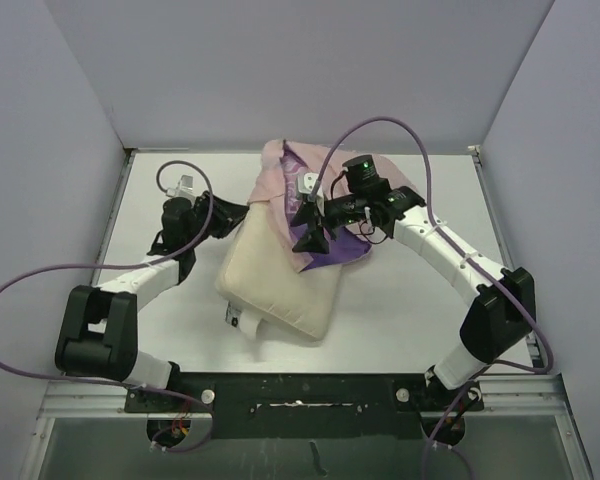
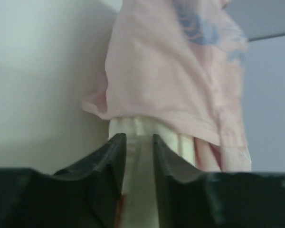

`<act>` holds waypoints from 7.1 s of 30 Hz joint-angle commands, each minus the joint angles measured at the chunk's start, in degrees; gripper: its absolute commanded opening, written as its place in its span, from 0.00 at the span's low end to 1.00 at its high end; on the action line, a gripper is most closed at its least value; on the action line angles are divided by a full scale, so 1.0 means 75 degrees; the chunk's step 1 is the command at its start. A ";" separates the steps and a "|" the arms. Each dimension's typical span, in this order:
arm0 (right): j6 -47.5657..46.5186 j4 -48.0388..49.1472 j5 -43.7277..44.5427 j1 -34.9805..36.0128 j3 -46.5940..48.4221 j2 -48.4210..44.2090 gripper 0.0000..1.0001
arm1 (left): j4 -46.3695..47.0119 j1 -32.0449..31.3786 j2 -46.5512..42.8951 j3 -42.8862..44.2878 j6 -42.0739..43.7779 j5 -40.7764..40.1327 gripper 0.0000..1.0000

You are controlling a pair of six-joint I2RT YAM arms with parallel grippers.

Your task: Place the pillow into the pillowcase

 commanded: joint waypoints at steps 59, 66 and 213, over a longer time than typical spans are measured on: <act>-0.0959 -0.1323 0.2321 -0.1996 0.2267 0.2523 0.00 | -0.9518 -0.0030 0.0516 0.2779 0.7167 -0.0394 0.00; -0.1471 -0.2540 0.0003 -0.2103 0.1857 0.1072 0.00 | -0.9884 0.0456 0.0390 0.3442 0.8914 -0.0890 0.00; -0.1812 -0.0560 0.4629 -0.5462 -0.1594 0.0778 0.63 | -0.9385 -0.5973 0.2818 0.4480 0.7372 -0.6116 0.01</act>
